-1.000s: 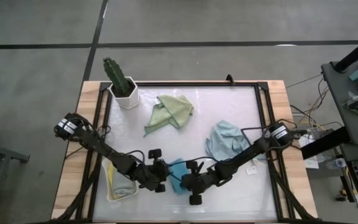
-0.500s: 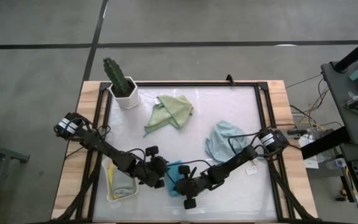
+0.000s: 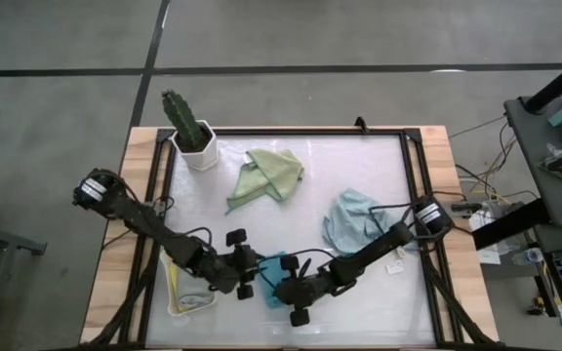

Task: Fold microfiber towels
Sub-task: Fold the blue microfiber towel

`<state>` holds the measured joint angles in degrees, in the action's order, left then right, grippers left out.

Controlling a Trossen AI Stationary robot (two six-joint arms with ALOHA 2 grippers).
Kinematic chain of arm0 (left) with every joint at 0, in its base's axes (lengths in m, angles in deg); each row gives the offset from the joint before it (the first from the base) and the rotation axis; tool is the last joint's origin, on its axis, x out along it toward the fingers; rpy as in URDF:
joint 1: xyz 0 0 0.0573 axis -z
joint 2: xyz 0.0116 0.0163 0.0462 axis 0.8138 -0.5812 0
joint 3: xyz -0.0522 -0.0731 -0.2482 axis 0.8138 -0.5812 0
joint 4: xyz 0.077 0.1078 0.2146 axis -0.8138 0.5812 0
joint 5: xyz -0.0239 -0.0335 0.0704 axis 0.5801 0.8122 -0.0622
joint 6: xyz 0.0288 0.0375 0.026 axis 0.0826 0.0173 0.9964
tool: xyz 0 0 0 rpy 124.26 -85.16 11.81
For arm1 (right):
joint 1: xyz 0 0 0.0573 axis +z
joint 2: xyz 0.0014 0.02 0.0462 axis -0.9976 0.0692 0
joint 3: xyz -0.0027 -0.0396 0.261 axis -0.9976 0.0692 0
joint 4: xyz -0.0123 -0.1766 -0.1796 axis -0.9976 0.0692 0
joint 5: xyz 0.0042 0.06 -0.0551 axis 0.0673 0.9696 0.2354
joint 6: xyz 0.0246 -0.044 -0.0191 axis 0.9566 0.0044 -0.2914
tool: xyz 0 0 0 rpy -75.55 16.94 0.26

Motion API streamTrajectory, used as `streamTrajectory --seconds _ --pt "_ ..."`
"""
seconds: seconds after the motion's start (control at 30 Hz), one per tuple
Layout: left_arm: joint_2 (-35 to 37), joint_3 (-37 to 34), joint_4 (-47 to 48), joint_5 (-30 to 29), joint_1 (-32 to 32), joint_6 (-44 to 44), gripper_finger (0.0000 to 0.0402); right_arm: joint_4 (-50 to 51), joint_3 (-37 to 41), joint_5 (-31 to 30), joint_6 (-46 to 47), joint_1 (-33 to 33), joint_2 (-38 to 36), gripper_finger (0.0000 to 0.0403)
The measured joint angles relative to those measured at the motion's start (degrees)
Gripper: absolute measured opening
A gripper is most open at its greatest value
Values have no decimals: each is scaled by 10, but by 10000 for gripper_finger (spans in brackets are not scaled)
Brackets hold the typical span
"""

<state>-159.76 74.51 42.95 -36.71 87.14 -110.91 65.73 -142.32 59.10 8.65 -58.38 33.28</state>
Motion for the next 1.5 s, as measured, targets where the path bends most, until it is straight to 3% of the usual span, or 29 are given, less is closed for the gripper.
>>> streamTrajectory --seconds 0.23,0.4,0.5,0.83,0.97,1.13,1.27,1.5 --pt "-32 0 -88 3 45 -4 116 66 6 -63 -32 18 -50 9" --pt "-74 0 -182 3 59 -4 107 90 10 -77 -44 16 -69 9" --pt "-108 19 -189 14 62 -3 89 79 12 -77 -64 9 -67 9" --pt "-168 64 -181 24 82 -6 14 -78 70 -68 -99 -50 -55 9" --pt "-190 63 -180 24 83 -26 2 -222 118 -1 -99 -80 -46 9" --pt "-207 73 -181 30 82 -34 0 -344 145 39 -63 -100 -11 9" --pt "-207 73 -181 34 82 -43 0 -353 128 49 -55 -102 32 9" --pt "-220 59 -179 81 82 -137 0 -326 101 30 -51 -108 68 9"
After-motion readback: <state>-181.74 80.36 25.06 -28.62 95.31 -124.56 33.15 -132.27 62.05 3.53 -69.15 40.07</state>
